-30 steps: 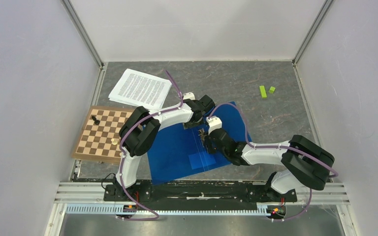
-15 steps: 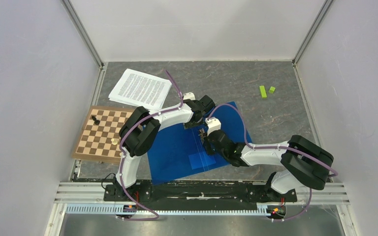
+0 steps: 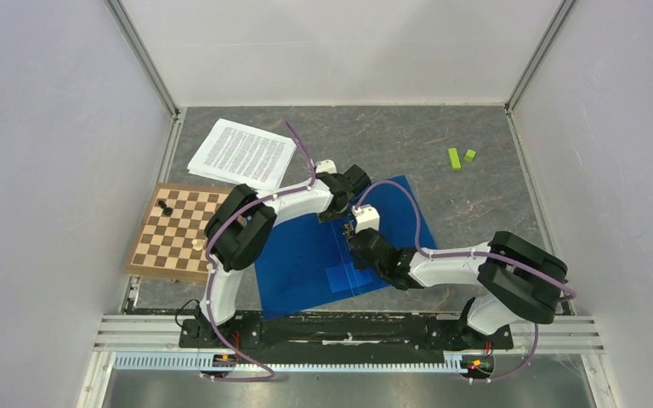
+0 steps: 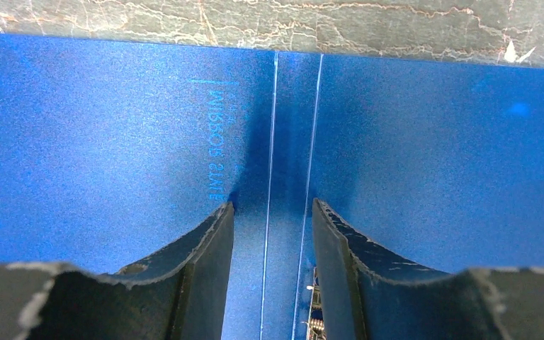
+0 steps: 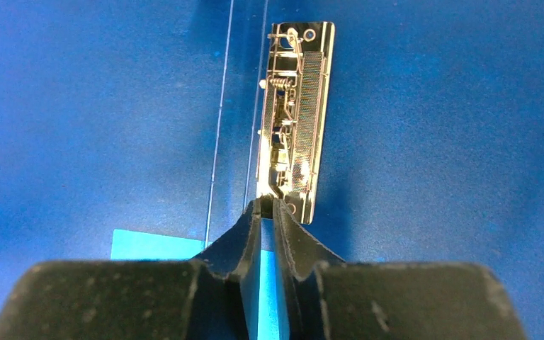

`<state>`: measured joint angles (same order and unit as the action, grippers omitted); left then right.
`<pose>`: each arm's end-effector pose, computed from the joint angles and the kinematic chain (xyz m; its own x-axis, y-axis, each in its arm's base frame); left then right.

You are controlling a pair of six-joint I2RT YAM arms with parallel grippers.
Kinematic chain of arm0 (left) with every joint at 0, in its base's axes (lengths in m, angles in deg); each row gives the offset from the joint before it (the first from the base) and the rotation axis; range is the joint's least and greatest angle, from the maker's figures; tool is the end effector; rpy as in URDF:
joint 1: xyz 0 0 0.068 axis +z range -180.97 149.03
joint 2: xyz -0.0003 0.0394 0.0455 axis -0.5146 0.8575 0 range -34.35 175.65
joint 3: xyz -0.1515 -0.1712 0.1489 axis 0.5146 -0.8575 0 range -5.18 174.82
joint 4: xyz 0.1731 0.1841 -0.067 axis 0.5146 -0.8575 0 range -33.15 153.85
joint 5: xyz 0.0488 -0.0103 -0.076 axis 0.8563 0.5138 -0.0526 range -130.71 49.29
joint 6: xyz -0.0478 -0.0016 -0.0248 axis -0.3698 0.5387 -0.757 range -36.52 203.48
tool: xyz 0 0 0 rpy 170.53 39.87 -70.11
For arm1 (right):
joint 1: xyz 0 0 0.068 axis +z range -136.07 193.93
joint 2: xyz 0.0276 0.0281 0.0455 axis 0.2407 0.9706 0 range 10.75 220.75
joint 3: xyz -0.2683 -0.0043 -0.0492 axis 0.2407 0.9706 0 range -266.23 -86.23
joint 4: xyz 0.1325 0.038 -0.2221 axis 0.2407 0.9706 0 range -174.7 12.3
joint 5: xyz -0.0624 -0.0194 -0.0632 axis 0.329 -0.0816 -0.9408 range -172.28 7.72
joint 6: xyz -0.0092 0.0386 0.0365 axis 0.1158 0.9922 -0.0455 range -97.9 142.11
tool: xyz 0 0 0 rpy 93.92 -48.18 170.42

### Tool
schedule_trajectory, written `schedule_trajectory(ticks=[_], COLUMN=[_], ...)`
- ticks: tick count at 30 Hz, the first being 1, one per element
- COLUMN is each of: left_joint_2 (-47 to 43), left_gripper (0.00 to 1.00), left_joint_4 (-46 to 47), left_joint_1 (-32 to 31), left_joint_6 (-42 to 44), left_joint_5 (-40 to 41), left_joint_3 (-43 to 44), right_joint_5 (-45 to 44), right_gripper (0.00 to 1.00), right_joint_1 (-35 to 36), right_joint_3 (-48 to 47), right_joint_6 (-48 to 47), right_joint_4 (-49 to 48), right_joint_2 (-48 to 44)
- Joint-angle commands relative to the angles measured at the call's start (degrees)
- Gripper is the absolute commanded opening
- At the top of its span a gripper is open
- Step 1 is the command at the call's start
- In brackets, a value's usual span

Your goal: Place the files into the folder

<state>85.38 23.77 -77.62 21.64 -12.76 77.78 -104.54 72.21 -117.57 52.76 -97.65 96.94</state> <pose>0.2915 -0.2846 0.1416 -0.8173 -0.2688 -0.5097 -0.3207 0.9471 0.0148 0.1545 0.2245 0.1397 -0.6279 -0.1184 -0.7693 -0.3706 0.9146 0.1617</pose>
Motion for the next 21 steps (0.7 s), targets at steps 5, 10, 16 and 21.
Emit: schedule_trajectory(ticks=[5, 10, 16, 21], left_joint_2=[11.41, 11.57, 11.96, 11.54], left_gripper=[0.50, 0.50, 0.49, 0.49], left_joint_4=[1.93, 4.56, 6.11, 7.14], left_joint_1=[0.51, 0.55, 0.82, 0.93], left_joint_6=[-1.86, -2.38, -1.95, -1.99], left_joint_5=[-14.68, -15.98, -17.08, -17.80], left_joint_3=[-13.06, -16.42, -18.21, -19.34], right_joint_5=[-13.52, -16.53, -16.73, -14.50], right_gripper=[0.06, 0.04, 0.04, 0.07], right_joint_1=[1.75, 1.78, 1.75, 0.54], right_joint_3=[-3.35, -4.88, -5.96, -5.49], right_joint_6=[5.15, 8.01, 9.75, 11.69], right_joint_4=[18.28, 23.28, 26.09, 26.45], right_joint_2=[8.40, 11.64, 15.57, 16.73])
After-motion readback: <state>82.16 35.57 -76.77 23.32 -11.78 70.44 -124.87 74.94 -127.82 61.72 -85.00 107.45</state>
